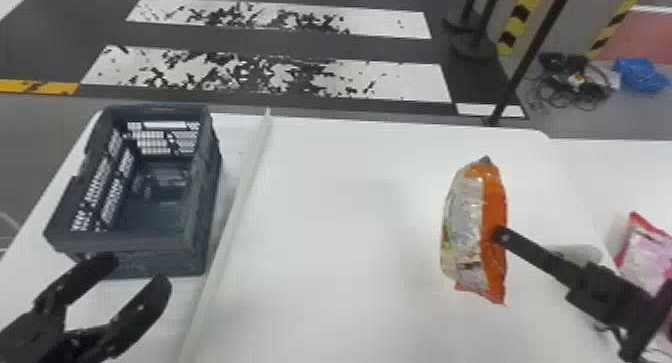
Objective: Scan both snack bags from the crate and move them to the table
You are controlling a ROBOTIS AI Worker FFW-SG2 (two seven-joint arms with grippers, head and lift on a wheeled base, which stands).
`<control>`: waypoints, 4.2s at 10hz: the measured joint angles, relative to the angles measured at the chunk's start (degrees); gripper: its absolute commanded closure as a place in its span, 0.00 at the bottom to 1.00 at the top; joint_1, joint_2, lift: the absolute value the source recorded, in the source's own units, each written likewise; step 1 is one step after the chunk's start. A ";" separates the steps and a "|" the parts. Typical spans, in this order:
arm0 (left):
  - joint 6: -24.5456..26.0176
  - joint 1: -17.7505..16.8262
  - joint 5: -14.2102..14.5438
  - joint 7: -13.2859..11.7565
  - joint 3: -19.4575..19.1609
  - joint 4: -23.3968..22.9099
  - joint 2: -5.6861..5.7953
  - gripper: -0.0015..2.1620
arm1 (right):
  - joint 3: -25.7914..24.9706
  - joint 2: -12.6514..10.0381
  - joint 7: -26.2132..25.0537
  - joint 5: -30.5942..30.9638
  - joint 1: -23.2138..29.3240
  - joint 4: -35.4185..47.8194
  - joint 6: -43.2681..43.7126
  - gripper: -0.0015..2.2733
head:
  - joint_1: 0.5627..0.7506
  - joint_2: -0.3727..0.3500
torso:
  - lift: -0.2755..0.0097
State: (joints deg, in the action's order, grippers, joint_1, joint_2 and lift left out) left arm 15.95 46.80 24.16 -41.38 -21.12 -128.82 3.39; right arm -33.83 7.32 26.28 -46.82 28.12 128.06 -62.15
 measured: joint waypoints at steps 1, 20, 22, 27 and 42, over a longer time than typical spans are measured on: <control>-0.02 -0.59 -1.52 0.28 1.30 0.12 -0.04 0.03 | -3.11 -0.32 0.00 -6.54 -1.42 -3.20 -5.98 0.99 | 0.70 0.41 | 0.66; -3.69 2.56 -16.31 28.75 18.62 -6.63 -0.33 0.03 | 13.60 -0.16 0.12 27.84 0.42 -9.79 32.34 0.94 | 0.70 0.25 | 0.66; -5.01 1.57 -19.27 31.17 23.24 -5.72 -0.17 0.03 | 18.04 -1.71 -2.22 31.72 0.62 -9.51 34.16 0.99 | 0.70 0.27 | 0.66; -7.56 -1.17 -16.61 30.95 23.87 -0.72 0.27 0.03 | 20.94 -2.33 -8.32 38.18 -0.16 -21.89 53.77 0.99 | 0.70 0.22 | 0.66; -10.25 -6.63 -12.12 28.38 23.49 8.23 2.11 0.03 | 26.38 2.08 -5.14 43.54 6.25 -38.68 87.70 0.92 | 0.70 0.27 | 0.66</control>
State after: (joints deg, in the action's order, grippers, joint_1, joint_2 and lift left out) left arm 5.70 40.18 12.03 -13.01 2.37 -120.59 5.50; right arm -7.45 9.40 21.13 -3.28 34.36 89.38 25.55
